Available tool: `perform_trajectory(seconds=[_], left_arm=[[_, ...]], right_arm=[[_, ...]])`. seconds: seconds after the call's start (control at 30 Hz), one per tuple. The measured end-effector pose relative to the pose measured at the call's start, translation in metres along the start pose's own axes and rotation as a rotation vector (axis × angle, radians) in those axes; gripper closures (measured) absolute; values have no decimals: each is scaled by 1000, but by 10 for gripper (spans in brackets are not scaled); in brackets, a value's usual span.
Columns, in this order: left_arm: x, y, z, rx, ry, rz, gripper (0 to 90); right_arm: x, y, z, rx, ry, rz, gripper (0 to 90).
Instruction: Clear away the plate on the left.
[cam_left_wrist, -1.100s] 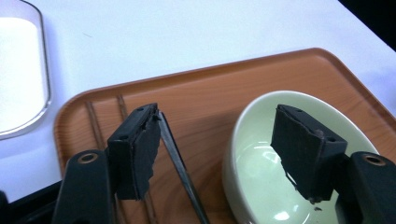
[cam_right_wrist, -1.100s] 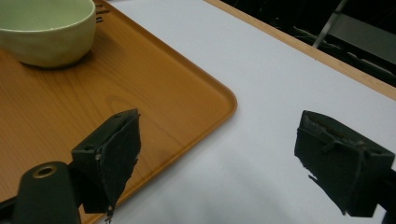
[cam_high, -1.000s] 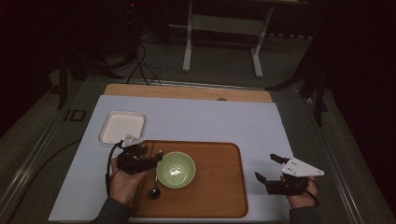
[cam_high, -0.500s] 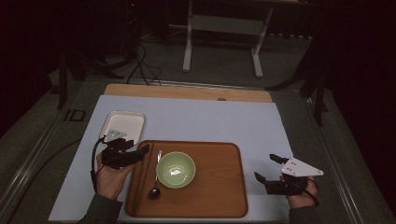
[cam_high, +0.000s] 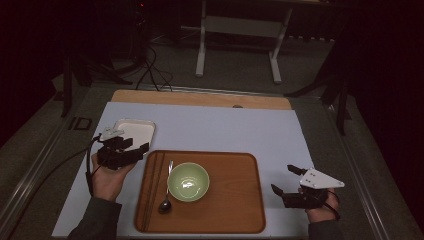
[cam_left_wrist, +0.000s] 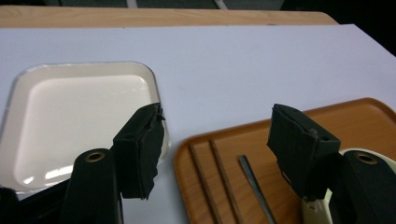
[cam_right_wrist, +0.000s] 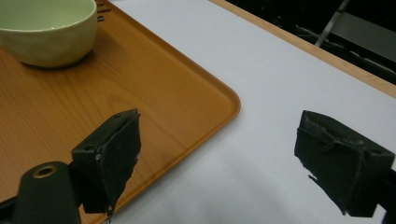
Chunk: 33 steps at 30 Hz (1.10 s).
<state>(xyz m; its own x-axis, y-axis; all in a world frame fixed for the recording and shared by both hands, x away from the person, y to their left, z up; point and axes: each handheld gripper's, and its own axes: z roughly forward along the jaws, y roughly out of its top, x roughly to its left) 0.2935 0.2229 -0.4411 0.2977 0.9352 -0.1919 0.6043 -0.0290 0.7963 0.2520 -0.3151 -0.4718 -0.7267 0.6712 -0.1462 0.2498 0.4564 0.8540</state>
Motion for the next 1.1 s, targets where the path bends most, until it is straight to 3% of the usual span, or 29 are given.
perform_trajectory(seconds=[0.17, 0.37, 0.53, 0.77, 1.1], left_arm=[[7, 5, 2, 3, 14, 14, 370], [19, 9, 10, 13, 73, 23, 375], [33, 8, 20, 13, 124, 12, 379], [51, 6, 29, 22, 163, 2, 390], [79, 0, 45, 78, 213, -24, 448]], right_arm=[[0, 0, 0, -1, 1, -1, 141], [0, 0, 1, 0, 1, -1, 141], [0, 0, 1, 0, 2, -1, 141], [0, 0, 1, 0, 3, -1, 141], [0, 0, 1, -1, 5, -1, 141]])
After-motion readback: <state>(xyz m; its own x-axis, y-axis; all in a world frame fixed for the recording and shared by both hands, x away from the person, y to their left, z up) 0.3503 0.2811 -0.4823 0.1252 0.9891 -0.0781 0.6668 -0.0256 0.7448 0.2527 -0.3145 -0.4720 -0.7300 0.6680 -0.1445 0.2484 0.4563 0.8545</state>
